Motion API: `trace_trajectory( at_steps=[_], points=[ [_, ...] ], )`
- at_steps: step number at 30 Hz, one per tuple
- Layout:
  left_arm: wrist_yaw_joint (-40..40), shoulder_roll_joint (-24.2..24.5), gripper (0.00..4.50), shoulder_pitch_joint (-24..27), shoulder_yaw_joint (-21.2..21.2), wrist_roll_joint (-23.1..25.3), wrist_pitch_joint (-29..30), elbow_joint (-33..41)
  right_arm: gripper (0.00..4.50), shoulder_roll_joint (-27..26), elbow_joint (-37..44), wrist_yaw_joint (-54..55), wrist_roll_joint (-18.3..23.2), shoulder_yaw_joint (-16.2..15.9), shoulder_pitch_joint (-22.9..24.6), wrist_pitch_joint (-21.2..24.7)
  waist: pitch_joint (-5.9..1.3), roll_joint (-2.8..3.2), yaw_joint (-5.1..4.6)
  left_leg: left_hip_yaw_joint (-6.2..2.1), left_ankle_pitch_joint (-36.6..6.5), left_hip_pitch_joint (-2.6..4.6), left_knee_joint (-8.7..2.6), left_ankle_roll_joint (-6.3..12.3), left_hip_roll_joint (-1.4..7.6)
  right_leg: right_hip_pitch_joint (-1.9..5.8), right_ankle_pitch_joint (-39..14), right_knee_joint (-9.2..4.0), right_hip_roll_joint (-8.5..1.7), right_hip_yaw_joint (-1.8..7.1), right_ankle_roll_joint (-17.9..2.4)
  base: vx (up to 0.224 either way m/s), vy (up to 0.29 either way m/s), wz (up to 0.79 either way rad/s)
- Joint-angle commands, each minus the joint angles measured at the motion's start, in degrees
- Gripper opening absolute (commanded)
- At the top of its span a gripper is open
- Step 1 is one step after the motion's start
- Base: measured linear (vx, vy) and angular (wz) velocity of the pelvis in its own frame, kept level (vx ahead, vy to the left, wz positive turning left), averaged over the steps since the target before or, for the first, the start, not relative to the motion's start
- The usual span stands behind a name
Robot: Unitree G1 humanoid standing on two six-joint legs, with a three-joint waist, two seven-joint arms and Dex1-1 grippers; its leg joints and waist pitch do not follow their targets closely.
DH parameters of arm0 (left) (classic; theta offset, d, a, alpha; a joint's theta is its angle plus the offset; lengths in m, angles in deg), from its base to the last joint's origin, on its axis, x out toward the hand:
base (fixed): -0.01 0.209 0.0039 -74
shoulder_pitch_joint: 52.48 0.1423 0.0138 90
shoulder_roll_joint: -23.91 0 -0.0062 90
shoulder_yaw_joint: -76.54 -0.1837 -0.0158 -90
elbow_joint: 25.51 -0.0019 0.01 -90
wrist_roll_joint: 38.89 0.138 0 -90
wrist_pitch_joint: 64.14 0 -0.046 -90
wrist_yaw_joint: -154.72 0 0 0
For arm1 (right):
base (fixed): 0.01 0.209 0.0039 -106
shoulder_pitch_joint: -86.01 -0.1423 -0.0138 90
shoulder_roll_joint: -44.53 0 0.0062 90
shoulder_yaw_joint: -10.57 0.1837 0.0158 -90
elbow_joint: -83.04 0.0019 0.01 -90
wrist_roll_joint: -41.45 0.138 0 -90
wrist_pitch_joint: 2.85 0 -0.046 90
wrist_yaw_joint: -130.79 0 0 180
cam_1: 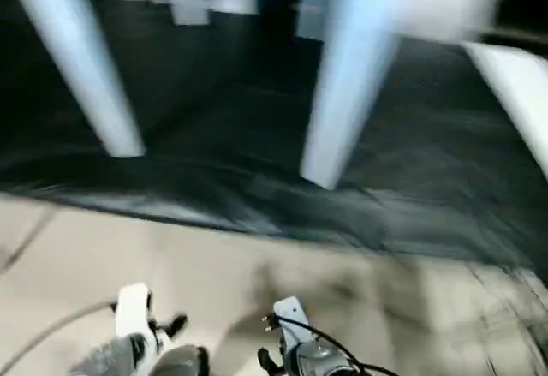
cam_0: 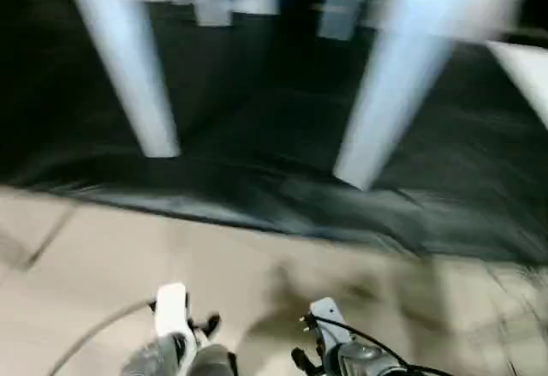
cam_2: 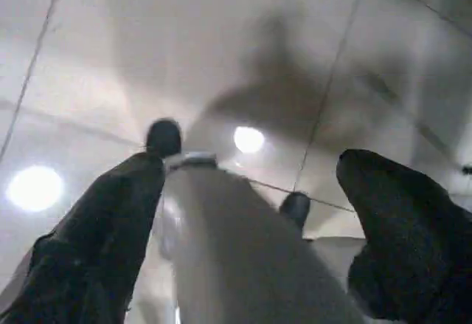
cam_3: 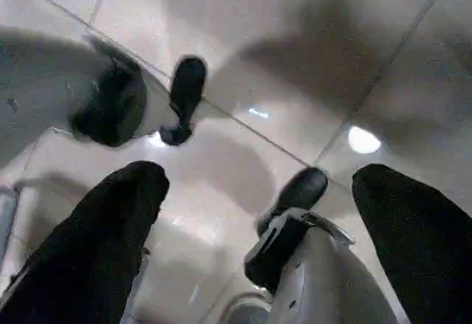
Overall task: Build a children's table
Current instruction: Flip table
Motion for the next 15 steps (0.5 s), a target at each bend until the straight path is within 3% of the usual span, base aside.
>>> trace_trajectory(
  at_steps=[1,2,3,4,5,6,7,8,9,12,13,15],
  points=[
    [-0.1,-0.9,4.30,-1.1,0.0,0.5,-0.2,0.4,4.50,2.2,-0.6,1.5,0.9,1.6,1.9,1.4,-4.38,2.27,-1.12,-6.86,28.4,8.45,-2.06,29.35,8.97,-8.92,1.2,3.03,0.50,2.89,0.5,0.000,0.000,0.00],
    [0.0,-1.0,4.30,-1.3,0.4,0.3,-0.6,0.3,4.50,2.4,-0.7,2.5,0.4,1.4,2.2,1.5,-4.78,1.01,-0.78,-5.75,48.7,6.21,-1.22,26.88,9.52,-9.22,13.3,1.75,-2.14,6.05,3.8,0.000,0.000,0.00],
    [0.0,-1.1,4.30,-1.4,0.6,0.1,-0.8,0.3,4.50,2.5,-0.7,3.0,0.0,1.3,2.3,1.4,-4.81,-0.06,-0.36,-5.01,52.4,5.82,-0.61,24.75,9.47,-9.93,18.9,0.32,-3.63,8.02,4.7,-0.190,-0.022,0.06],
    [-0.1,-1.2,4.30,-1.6,0.9,0.0,-1.3,0.3,4.50,2.6,-0.8,3.7,0.0,1.7,2.6,1.5,-4.70,-3.01,0.05,-1.67,39.0,3.12,1.23,17.65,5.25,-9.57,29.1,-4.35,-6.76,11.45,3.7,-0.164,0.002,0.22],
    [-0.3,-1.3,4.30,-1.7,1.0,0.0,-1.6,0.3,4.50,2.6,-0.8,4.0,0.1,2.0,2.6,1.6,-3.71,-2.43,-0.05,0.25,18.7,0.76,0.75,11.84,1.15,-7.65,31.6,-5.32,-7.90,11.41,-3.2,-0.164,0.002,0.22],
    [-0.6,-1.4,4.30,-2.0,1.2,-0.2,-1.8,0.3,4.50,2.6,-0.8,4.2,0.8,3.0,2.8,1.5,-3.95,-1.77,-0.17,-0.80,4.2,-0.31,-1.12,7.79,3.03,-4.72,25.3,-5.29,-9.20,10.84,-9.3,0.000,0.000,0.00],
    [-0.7,-1.4,4.30,-2.3,1.5,-0.4,-1.8,0.2,4.50,2.6,-0.8,4.4,1.4,3.9,2.9,1.5,-4.12,-1.65,-0.29,-0.52,-0.6,0.58,-1.96,6.39,3.87,-5.06,21.3,-5.63,-8.63,10.40,-11.7,0.000,0.000,0.00],
    [-0.7,-1.4,4.42,-2.3,1.5,-0.4,-1.8,0.2,4.50,2.6,-0.8,4.4,1.5,4.0,2.9,1.5,-4.05,-0.66,-1.19,-0.56,-5.5,1.12,-3.68,5.14,5.24,-4.80,16.7,-5.12,-7.18,9.40,-16.5,0.000,0.000,0.00],
    [-0.8,-1.5,4.42,-2.6,1.7,-0.6,-1.9,0.1,4.50,2.6,-0.8,4.6,1.9,4.6,2.9,1.4,-3.54,0.04,-1.91,-0.18,-11.3,1.64,-4.77,4.19,6.14,-5.52,11.3,-5.57,-5.92,8.62,-19.1,0.000,0.000,0.00],
    [-1.5,-1.5,4.42,-3.1,2.3,-1.1,-0.7,-0.3,4.50,2.7,-0.7,5.3,3.4,6.3,3.2,1.9,-3.22,-0.06,-2.19,0.58,-17.6,1.41,-5.36,1.83,6.32,-5.02,3.0,-6.51,-6.22,8.63,-19.0,-0.018,-0.003,0.00],
    [-1.5,-1.5,4.42,-3.1,2.3,-1.1,-0.7,-0.3,4.50,2.7,-0.7,5.3,3.4,6.3,3.2,1.9,-2.78,-0.47,-2.04,1.02,-20.4,1.70,-5.42,0.54,6.35,-5.38,-2.8,-7.31,-6.52,8.97,-18.1,-0.056,0.000,0.03],
    [-1.9,-1.5,4.42,-3.4,2.5,-1.2,0.1,-0.6,4.50,2.9,-0.7,5.8,4.2,7.2,3.4,2.3,-2.00,-0.34,-1.76,1.09,-26.2,2.41,-5.58,-2.31,6.37,-6.21,-17.2,-8.67,-6.99,9.49,-14.6,-0.028,0.000,0.02]
  ],
)
